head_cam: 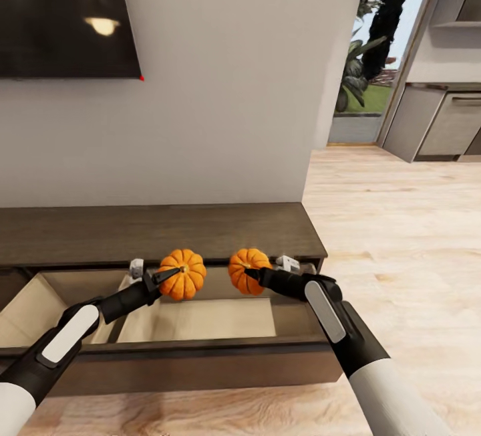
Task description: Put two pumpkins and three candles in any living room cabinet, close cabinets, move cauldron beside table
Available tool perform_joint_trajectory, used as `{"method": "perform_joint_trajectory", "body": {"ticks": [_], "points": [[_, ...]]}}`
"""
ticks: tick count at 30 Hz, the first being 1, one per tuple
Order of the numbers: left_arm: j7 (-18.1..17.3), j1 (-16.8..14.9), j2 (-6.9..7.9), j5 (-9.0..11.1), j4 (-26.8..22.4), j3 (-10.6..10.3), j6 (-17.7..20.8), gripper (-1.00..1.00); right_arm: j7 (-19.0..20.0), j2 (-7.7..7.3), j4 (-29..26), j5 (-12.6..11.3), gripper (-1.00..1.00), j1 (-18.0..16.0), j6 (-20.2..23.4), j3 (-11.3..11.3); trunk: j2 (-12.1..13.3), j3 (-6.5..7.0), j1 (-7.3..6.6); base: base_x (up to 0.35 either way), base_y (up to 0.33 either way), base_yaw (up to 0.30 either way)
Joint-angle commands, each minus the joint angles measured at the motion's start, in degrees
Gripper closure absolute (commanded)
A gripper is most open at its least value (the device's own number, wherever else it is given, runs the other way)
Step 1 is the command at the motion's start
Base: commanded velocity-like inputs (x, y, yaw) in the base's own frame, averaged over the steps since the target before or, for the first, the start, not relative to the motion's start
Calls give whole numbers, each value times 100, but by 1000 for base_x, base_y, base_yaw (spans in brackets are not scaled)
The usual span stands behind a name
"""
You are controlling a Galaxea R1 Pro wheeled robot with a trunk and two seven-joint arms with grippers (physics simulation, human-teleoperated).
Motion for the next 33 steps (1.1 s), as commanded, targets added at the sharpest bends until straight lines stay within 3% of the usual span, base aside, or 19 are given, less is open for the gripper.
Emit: {"method": "perform_joint_trajectory", "body": {"ticks": [1,8,16,26,33], "points": [[3,-1,-2,10,1,-1,3,100,-1,1,47,-9,100,-2,36,-4,-42,-18,22,0,0,0],[9,0,12,30,7,8,4,100,-13,3,230,-2,100,-2,302,-19,-73,-171,51,0,0,0],[11,-1,25,37,431,68,1,100,-73,2,240,-2,100,-2,328,-21,-83,-348,71,0,0,0],[12,-1,35,33,470,66,2,100,-67,-5,230,-2,100,-2,329,-30,-97,-569,97,0,0,0],[1,-1,21,33,459,65,-5,100,-58,-5,232,-10,100,-2,344,-30,-97,-569,97,104,0,0]]}}
